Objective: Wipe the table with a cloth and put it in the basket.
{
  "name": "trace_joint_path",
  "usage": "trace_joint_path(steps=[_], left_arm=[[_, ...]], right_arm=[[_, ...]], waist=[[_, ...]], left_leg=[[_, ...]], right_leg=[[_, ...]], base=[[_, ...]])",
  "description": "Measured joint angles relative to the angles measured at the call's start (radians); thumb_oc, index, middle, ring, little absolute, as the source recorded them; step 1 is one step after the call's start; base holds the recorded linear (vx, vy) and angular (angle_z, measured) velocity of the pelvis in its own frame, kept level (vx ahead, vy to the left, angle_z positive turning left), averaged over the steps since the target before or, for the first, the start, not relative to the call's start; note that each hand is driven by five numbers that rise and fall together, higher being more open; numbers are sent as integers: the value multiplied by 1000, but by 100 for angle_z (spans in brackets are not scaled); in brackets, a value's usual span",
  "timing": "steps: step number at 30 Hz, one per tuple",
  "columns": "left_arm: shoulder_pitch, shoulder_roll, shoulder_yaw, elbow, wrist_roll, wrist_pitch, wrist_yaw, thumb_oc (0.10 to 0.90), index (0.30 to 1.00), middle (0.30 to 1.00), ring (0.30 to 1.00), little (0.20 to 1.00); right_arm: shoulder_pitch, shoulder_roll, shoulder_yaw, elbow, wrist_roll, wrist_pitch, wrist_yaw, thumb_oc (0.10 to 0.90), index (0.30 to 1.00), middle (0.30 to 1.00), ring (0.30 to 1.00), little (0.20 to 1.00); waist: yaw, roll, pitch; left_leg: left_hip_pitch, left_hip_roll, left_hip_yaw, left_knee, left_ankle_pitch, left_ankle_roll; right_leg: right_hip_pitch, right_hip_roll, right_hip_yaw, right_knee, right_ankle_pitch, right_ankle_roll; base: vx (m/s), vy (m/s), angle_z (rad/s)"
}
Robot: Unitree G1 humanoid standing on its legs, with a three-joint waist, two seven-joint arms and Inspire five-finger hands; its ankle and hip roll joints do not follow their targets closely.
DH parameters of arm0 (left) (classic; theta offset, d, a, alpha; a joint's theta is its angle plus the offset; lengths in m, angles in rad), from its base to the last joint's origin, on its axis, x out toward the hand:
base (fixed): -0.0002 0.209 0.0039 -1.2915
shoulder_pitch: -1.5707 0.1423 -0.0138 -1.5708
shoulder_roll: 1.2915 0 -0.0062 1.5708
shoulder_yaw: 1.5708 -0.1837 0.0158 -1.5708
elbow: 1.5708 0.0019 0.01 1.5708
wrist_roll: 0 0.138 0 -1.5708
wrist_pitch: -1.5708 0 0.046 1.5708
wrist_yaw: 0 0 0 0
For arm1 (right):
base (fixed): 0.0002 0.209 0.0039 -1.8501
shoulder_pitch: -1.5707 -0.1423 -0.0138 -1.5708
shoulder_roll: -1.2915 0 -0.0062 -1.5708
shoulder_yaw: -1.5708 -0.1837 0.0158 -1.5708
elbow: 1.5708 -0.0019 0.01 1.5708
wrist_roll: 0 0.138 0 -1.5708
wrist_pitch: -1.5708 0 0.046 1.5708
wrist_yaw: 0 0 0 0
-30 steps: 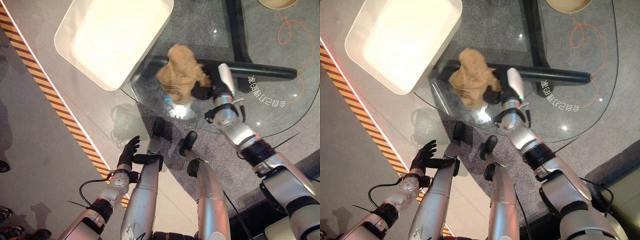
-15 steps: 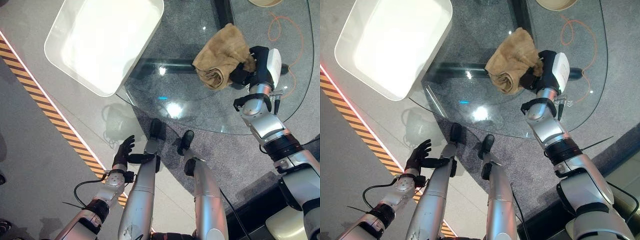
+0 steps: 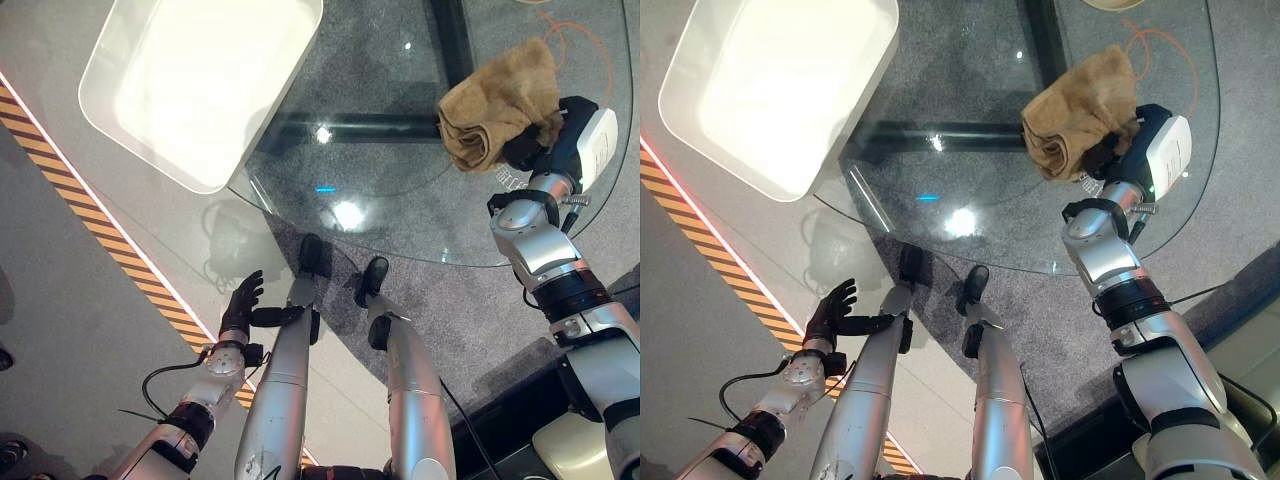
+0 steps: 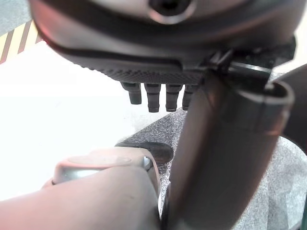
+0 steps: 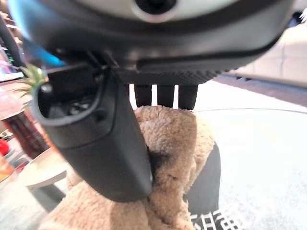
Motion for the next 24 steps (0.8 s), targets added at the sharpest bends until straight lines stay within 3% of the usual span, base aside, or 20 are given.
trace_joint_path(steps=[4,15,24], left_arm=[[-7,-4,0,11,1,1,-1,800,900,900,900,900],[-10,-16,-9,20,2,0,-2,800,900,900,900,900],[-10,-42,-12,20,5,9,-3,800,900,900,900,900]], right_arm=[[-17,8,17,11,-16,35,27,100,300,300,300,200],[-143,47,159,89,-99,62,244,100,300,300,300,200],[-187,47,194,104,-176,77,396,100,300,300,300,200]], waist=[[4,1,-1],[27,4,-2],[52,34,-6]], left_leg=[[4,-3,0,-5,8,-5],[21,3,-7,-30,18,-25],[35,9,-32,-56,29,-49]], right_leg=[[2,-3,-1,-1,0,1],[6,1,-4,1,0,-2],[17,1,-29,1,-7,-20]], base=[[8,4,2],[5,1,0],[-4,4,5]])
